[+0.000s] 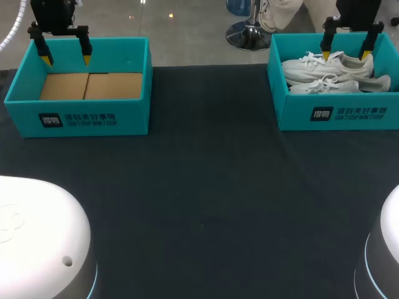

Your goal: Take the shoe out of the shoebox, open the shoe tongue, remove and reinsert the insole, then place the shoe into the shoebox

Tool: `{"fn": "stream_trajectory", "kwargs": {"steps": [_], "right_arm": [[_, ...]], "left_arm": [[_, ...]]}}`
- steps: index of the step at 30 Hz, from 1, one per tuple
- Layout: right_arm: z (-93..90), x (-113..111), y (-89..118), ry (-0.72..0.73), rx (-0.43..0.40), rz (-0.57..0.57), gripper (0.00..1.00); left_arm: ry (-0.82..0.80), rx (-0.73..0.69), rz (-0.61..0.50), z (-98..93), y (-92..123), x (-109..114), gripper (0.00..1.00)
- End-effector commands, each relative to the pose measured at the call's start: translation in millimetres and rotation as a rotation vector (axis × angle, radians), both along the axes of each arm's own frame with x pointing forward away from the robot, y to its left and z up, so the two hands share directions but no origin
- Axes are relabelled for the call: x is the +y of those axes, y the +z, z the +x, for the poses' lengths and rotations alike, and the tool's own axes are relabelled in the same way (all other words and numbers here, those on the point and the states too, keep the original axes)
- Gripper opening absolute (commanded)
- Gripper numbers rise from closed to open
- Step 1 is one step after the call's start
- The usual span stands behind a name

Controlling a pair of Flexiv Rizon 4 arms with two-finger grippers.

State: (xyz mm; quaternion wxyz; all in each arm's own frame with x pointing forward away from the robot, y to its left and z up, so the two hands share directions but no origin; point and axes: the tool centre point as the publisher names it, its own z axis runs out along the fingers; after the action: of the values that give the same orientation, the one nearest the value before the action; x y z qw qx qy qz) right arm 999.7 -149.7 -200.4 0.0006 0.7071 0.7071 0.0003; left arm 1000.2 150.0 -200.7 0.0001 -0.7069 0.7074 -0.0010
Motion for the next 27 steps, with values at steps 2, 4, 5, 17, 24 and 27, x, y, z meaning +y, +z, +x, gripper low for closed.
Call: {"fn": "stream_trajectory", "kwargs": {"steps": [2, 4, 5, 17, 24, 27], "right_arm": [[0.0, -0.1, 0.1, 0.0, 0.0, 0.0, 1.0], [0.0, -0.1, 0.1, 0.0, 0.0, 0.0, 1.0], [0.0, -0.1, 0.1, 0.0, 0.0, 0.0, 1.0], [0.0, -0.1, 0.1, 0.0, 0.0, 0.0, 1.0], [0.0, -0.1, 0.1, 0.0, 0.0, 0.0, 1.0], [0.0, -0.1, 0.1, 0.0, 0.0, 0.0, 1.0]], "left_arm": [[0.0, 0.001, 0.001, -0.1, 0.3, -0.1, 1.0], [0.0, 0.001, 0.001, -0.1, 0.3, -0.1, 1.0], [0.0, 0.001, 0.001, -0.1, 0.3, -0.1, 1.0], [0.0, 0.001, 0.001, -0.1, 0.3, -0.1, 1.0], [0.0, 0.001, 0.001, -0.1, 0.3, -0.1, 1.0], [0.0, 0.001, 0.001, -0.1, 0.3, -0.1, 1.0]]}}
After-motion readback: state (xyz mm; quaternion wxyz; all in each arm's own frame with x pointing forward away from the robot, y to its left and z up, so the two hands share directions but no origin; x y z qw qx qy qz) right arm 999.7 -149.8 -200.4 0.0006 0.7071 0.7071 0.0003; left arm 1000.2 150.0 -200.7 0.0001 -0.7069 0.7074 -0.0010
